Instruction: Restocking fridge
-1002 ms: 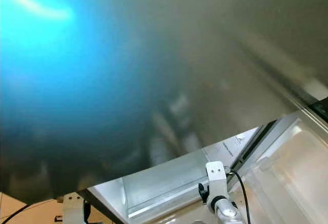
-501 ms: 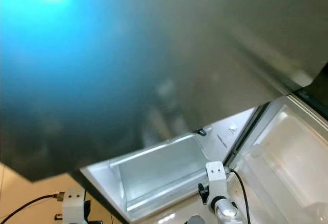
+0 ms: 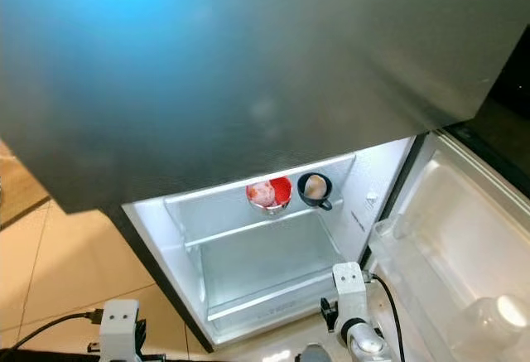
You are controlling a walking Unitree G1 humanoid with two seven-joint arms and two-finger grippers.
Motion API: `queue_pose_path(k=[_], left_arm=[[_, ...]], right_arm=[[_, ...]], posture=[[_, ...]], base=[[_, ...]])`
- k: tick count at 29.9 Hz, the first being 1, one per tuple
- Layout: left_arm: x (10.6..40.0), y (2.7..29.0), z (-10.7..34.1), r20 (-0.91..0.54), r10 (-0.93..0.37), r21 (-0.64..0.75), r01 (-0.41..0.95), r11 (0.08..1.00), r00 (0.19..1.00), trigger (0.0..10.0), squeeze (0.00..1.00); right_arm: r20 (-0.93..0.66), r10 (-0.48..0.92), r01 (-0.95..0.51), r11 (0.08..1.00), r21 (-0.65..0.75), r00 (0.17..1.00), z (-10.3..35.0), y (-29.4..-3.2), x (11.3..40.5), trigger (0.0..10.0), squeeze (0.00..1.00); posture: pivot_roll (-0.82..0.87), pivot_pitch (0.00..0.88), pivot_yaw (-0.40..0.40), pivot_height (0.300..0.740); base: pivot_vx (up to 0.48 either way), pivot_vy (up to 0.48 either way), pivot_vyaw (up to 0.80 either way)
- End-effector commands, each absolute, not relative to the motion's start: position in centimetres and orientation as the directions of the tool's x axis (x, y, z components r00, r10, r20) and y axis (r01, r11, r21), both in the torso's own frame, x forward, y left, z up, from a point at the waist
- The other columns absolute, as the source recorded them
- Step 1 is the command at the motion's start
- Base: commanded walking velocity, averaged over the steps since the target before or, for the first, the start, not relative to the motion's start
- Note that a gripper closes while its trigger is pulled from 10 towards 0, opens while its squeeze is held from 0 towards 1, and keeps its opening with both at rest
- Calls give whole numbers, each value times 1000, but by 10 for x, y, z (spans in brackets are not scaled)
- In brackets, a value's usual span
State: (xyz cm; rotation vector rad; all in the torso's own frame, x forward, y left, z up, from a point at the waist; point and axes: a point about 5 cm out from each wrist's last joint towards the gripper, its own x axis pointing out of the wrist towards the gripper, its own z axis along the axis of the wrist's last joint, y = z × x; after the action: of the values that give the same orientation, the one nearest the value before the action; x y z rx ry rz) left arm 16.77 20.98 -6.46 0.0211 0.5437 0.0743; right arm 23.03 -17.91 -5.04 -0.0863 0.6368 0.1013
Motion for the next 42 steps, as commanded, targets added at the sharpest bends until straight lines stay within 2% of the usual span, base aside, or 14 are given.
queue_pose_path(k=[1,12,31,35,42], left_arm=[[165,209,-65,-514,75,51,-56,997,854,10000,0],[166,205,-63,-496,69,49,-52,997,866,10000,0],[166,203,-62,-492,73,49,-55,997,867,10000,0],[167,203,-62,-495,73,52,-55,997,866,10000,0],[168,203,-62,-497,72,54,-52,997,865,10000,0]], right_arm=[[-619,81,-138,989,-45,781,-55,-176,224,10000,0],[-619,81,-141,989,-49,781,-55,-177,224,10000,0],[-618,87,-139,990,-36,781,-55,-177,224,10000,0],[-595,127,-150,989,11,793,-53,-174,226,10000,0],[-588,141,-157,987,25,797,-52,-173,226,10000,0]], posture=[[-72,95,-43,667],[-76,96,-45,667],[-79,101,-46,667],[-79,102,-45,667],[-82,108,-39,691]], base=[[-274,0,0],[-255,0,0],[0,0,0],[0,0,0],[0,0,0]])
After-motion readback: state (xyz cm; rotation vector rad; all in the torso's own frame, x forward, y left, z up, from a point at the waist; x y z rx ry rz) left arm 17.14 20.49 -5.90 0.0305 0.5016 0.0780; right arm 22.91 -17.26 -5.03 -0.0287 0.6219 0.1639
